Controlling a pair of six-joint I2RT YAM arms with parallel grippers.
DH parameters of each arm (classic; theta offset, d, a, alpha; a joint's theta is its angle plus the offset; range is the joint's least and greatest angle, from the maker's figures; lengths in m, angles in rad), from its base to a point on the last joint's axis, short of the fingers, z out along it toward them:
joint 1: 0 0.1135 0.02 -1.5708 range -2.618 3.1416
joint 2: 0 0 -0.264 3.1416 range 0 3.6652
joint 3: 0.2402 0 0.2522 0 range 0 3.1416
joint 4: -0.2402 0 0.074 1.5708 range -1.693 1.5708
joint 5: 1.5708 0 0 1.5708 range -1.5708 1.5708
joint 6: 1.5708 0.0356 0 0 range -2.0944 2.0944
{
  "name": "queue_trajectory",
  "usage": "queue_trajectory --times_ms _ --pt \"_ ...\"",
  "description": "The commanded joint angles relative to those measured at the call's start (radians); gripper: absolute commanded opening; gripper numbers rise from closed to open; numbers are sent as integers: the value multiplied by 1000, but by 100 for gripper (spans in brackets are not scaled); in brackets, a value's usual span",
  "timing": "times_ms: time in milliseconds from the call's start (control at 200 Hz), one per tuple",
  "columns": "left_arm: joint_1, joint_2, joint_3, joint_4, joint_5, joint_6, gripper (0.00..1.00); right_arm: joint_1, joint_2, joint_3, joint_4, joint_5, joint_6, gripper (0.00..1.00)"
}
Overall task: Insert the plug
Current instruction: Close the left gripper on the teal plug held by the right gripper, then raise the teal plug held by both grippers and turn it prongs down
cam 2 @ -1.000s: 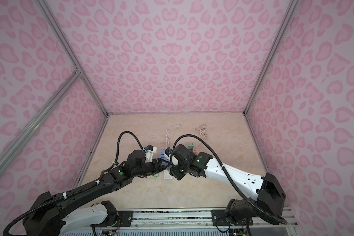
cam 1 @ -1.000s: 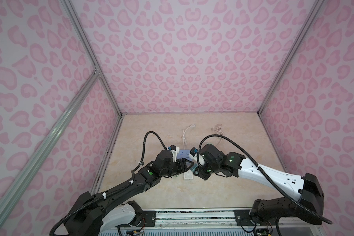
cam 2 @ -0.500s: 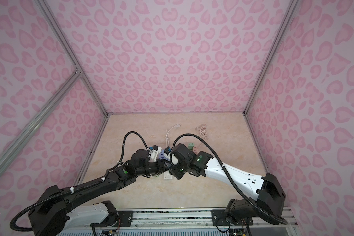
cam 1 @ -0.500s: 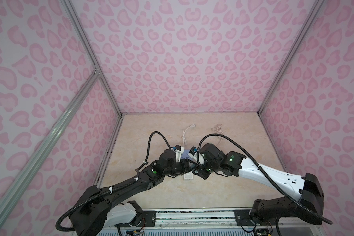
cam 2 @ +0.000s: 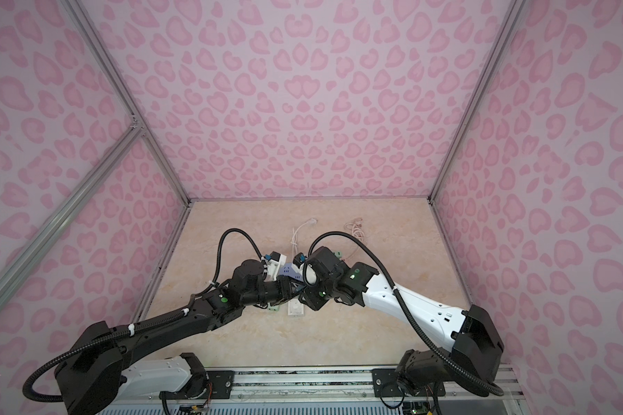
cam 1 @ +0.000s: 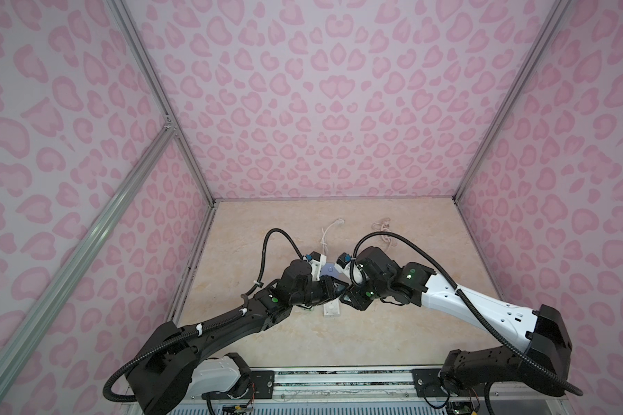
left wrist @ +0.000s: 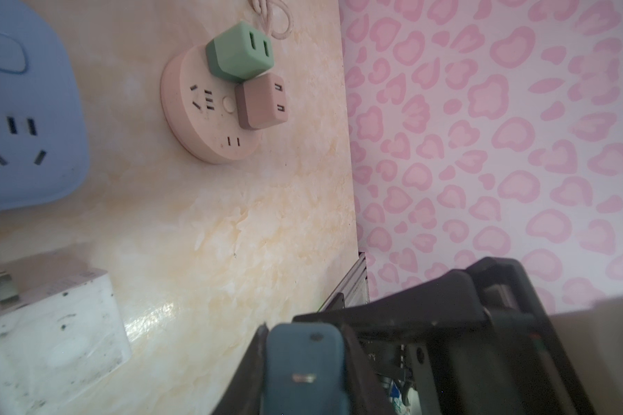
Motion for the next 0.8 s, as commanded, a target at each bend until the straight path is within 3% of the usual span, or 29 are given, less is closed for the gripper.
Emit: queue_trajectory --times_ms 0,90,240,370,610,795 --pt "9 -43 5 -64 -164 8 3 -31 -34 -27 63 -19 82 46" --pt "35 -86 -8 -52 -256 -48 3 -49 -81 -71 144 -10 159 49" --pt "68 -138 -11 25 -314 -105 3 -72 -168 -198 383 10 315 51" --pt "71 -179 -17 109 -356 -140 3 -174 -174 -237 513 -125 543 52" --pt "71 -155 5 220 -331 -186 2 -208 -186 -258 744 -173 702 49" --pt "70 -105 -14 370 -303 -242 3 -210 -174 -292 898 -144 793 45"
